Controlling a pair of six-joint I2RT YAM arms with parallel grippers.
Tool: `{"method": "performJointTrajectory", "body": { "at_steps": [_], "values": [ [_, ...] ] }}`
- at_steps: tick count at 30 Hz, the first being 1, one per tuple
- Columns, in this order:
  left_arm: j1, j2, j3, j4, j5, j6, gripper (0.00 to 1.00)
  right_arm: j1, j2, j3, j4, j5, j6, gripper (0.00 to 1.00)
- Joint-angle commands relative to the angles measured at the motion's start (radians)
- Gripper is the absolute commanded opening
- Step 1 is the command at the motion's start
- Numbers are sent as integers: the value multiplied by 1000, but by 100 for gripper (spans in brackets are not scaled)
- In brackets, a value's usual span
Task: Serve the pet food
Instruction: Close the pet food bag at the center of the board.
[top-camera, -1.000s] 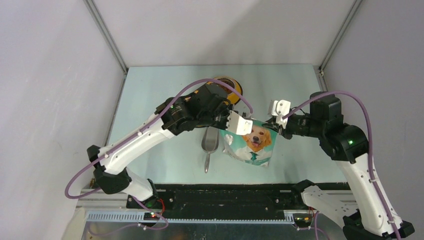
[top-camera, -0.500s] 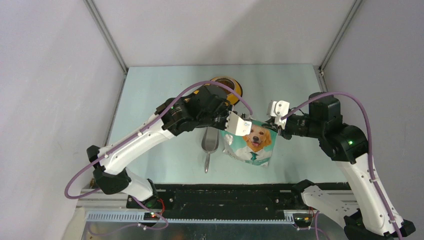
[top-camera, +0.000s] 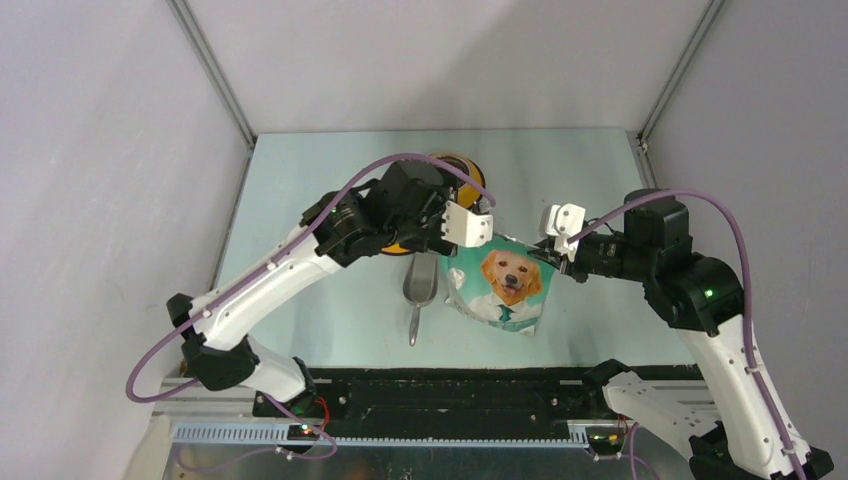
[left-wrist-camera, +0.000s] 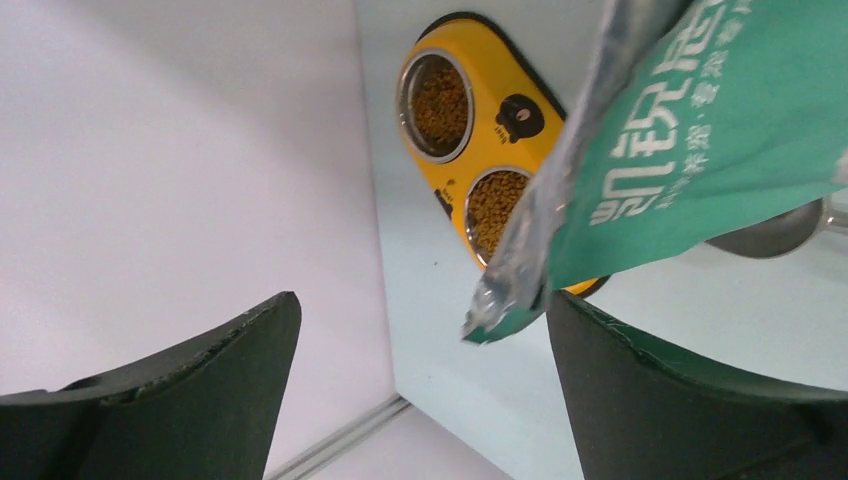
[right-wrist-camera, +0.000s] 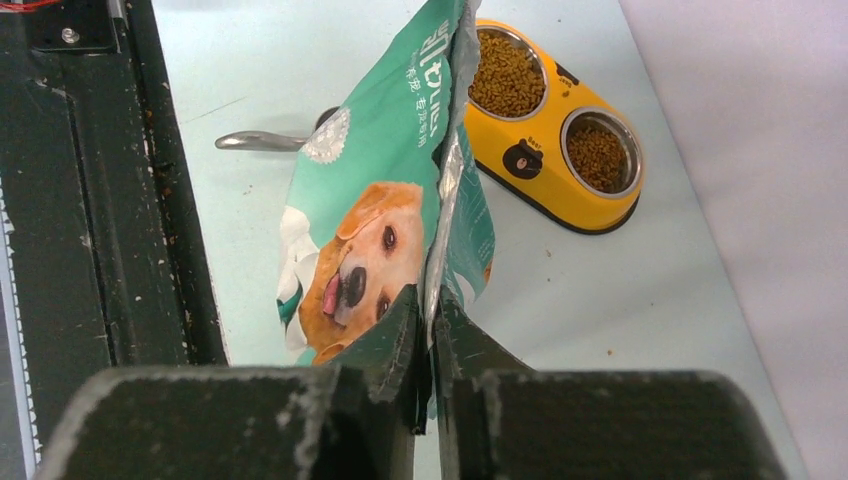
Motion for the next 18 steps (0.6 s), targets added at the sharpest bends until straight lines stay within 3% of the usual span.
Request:
{"method": "performJointTrajectory", "body": {
  "at_steps": [1,6,8,10,11,12,13,18],
  "values": [
    [-17,-110,-10,66,-88,0,99,5,-32,18,-4,-3,21,17],
    [-32,-201,-35,150,-37,-43,99,7,-34,17,0,5,21,36],
    [-33,-245,-52,198,-18,-82,100,8,-33,18,4,4,22,48],
    [-33,-284,-72,280,-15,-141,100,11,-32,18,4,-9,19,70],
    [-36,-305,-75,296,-23,-182,99,13,-32,18,5,-13,17,86],
    [-37,-314,-81,317,-37,-210,99,15,-34,18,7,-17,16,93],
    [-38,-332,-85,382,-79,-276,99,15,-35,18,14,-19,21,98],
    [-37,-399,-160,705,-366,-584,99,17,-68,18,81,-60,75,99]
  ]
}}
